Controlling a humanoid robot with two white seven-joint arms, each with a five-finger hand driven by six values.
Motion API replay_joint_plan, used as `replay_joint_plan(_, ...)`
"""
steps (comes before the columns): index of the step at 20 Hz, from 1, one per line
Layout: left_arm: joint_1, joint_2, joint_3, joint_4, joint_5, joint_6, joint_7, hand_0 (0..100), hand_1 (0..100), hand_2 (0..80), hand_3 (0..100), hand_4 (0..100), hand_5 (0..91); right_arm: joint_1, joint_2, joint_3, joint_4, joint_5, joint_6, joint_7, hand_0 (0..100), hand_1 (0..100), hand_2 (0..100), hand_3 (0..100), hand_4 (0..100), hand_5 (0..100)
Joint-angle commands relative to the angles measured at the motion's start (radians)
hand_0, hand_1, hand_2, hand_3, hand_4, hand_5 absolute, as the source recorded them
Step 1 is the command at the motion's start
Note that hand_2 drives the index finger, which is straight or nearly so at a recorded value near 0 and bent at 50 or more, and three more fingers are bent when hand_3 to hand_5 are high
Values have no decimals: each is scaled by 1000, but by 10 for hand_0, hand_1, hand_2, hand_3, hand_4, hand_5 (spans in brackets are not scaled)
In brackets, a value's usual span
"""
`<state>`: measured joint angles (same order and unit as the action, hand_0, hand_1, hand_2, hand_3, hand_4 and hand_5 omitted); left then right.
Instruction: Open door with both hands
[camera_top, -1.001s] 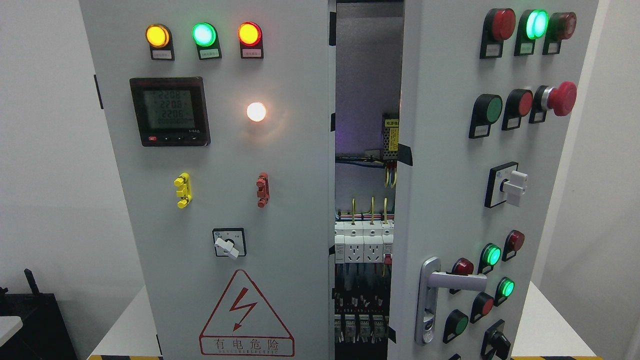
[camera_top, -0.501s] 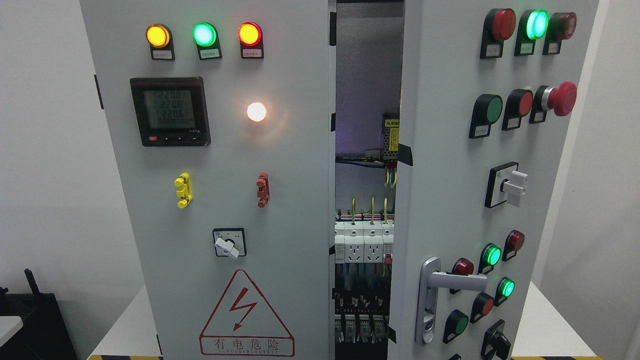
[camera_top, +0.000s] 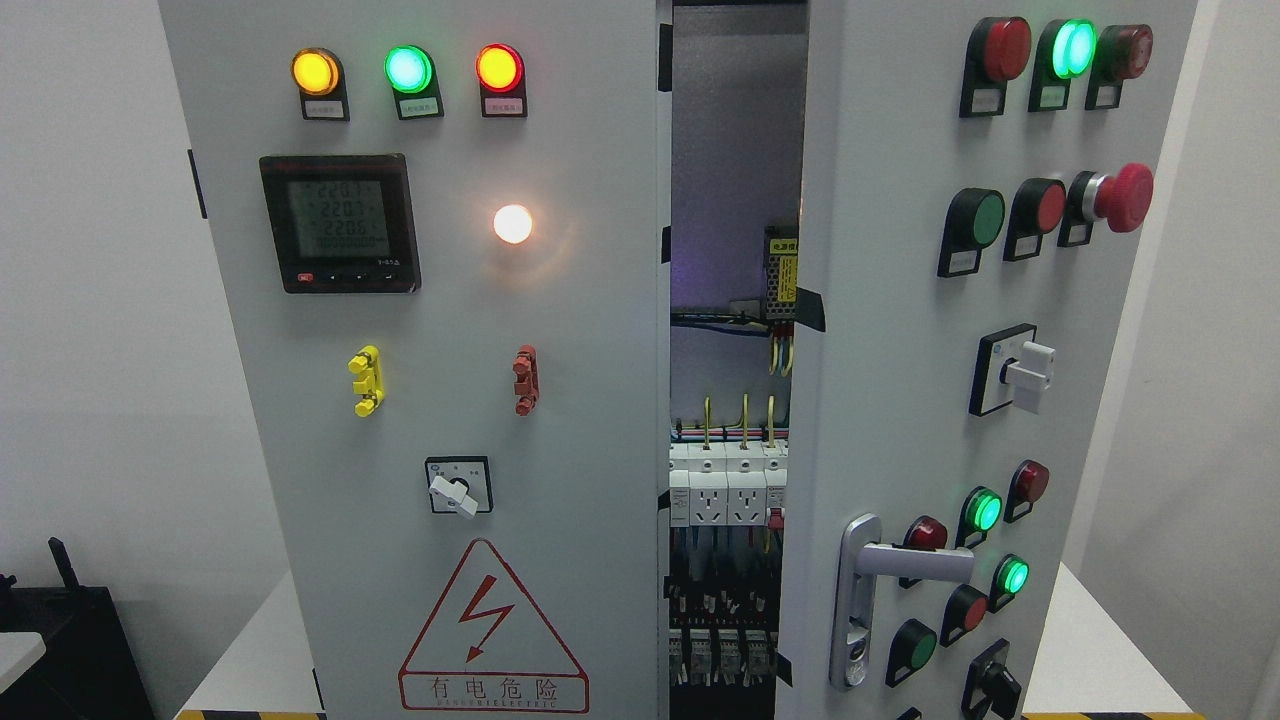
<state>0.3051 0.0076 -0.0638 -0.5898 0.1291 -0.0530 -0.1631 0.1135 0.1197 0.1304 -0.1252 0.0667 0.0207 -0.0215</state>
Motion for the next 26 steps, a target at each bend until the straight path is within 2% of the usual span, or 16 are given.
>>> replay_joint_plan(1, 103, 61, -21, -470, 0, -1, -1, 0, 0, 0, 0, 43, 0, 0, 0, 0, -1, 1, 1, 0, 0, 0, 0, 0, 0, 0)
replay_joint_plan(4, 176, 74, -19, -649, 3, -1, -3, 0, 0, 0, 0, 42, 0, 0, 0, 0, -1, 1, 1, 0, 0, 0, 0, 0, 0, 0)
replay_joint_plan(8, 189, 113, -14, -749, 21, -8, -3, 0, 0, 0, 0, 43, 0, 0, 0, 0, -1, 1, 1, 0, 0, 0, 0, 0, 0, 0)
replay_joint_plan(12, 213, 178, -14, -885, 86, -7, -3, 0, 0, 0, 0, 43, 0, 0, 0, 0, -1, 1, 1, 0, 0, 0, 0, 0, 0, 0)
replay_joint_plan(17, 279, 247, -14, -1057, 113, -11, -3, 0, 0, 0, 0, 43, 0, 0, 0, 0, -1, 1, 1, 0, 0, 0, 0, 0, 0, 0)
replay_joint_plan(26, 336, 394, -25, -1190, 273, -73, -3, 0, 0, 0, 0, 43, 0, 0, 0, 0, 1, 1, 1, 0, 0, 0, 0, 0, 0, 0)
